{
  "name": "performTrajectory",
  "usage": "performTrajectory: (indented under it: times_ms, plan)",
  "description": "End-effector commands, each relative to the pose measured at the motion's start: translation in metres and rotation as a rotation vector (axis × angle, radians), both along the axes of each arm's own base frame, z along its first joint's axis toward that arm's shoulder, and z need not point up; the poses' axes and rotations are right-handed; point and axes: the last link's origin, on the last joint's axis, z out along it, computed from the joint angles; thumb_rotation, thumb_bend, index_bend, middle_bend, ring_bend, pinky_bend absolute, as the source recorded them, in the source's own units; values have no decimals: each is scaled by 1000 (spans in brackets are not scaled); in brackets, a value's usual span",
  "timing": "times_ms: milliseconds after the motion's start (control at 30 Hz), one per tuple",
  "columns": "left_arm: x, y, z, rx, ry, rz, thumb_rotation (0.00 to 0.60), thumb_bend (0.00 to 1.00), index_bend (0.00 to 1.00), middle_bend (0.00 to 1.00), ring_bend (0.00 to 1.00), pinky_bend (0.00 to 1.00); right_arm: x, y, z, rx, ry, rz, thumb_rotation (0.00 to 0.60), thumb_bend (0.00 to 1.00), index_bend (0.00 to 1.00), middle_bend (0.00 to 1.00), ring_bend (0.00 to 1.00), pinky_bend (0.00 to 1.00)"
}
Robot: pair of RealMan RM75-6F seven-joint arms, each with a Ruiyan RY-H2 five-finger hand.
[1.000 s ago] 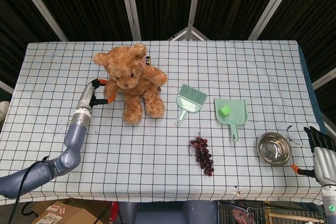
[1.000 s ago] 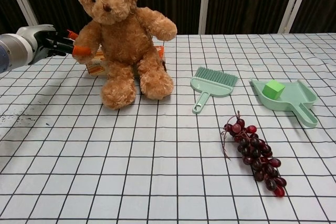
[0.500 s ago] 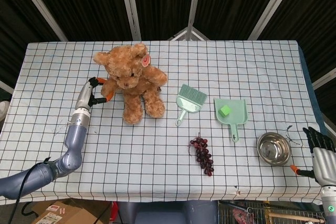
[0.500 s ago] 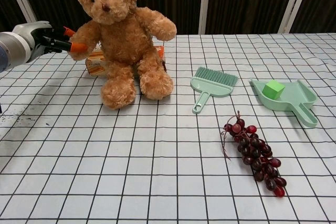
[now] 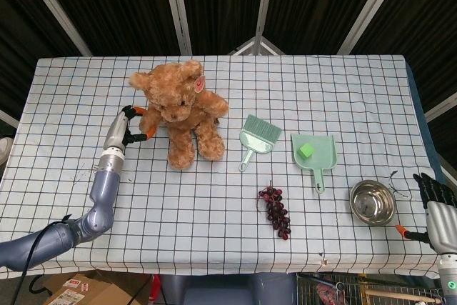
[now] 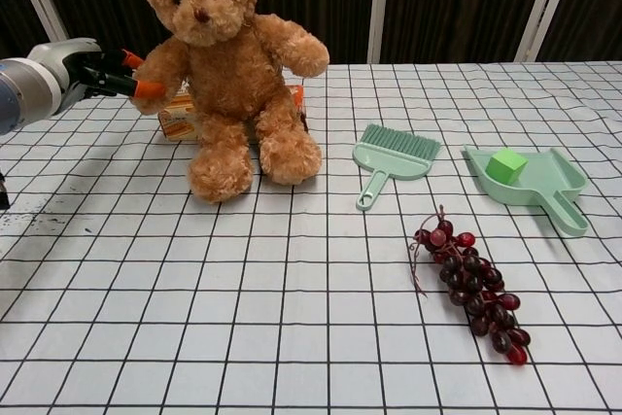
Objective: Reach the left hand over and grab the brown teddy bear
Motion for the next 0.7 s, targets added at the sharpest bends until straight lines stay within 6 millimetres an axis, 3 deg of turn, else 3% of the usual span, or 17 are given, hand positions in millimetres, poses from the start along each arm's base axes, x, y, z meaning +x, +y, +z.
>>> performTrajectory:
  times_ms: [33,233,533,700]
  plan:
    - [5,1,1,9,-31,-3,600,453,407,352,0,0,0,0,0,0,-1,0,600,106,0,0,0,0]
    - [-6,-2,-6,-14,23,9,600,452,407,349,0,0,0,0,0,1,-3,1,600,105,0,0,0,0]
    - [10,-1,1,14,-10,-34,600,440,406,335,0,0,0,0,-1,8,1,-1,600,105,0,0,0,0]
    - [7,-2,3,8,-13,-37,600,375,332,272,0,0,0,0,-1,7,0,-3,600,106,0,0,0,0]
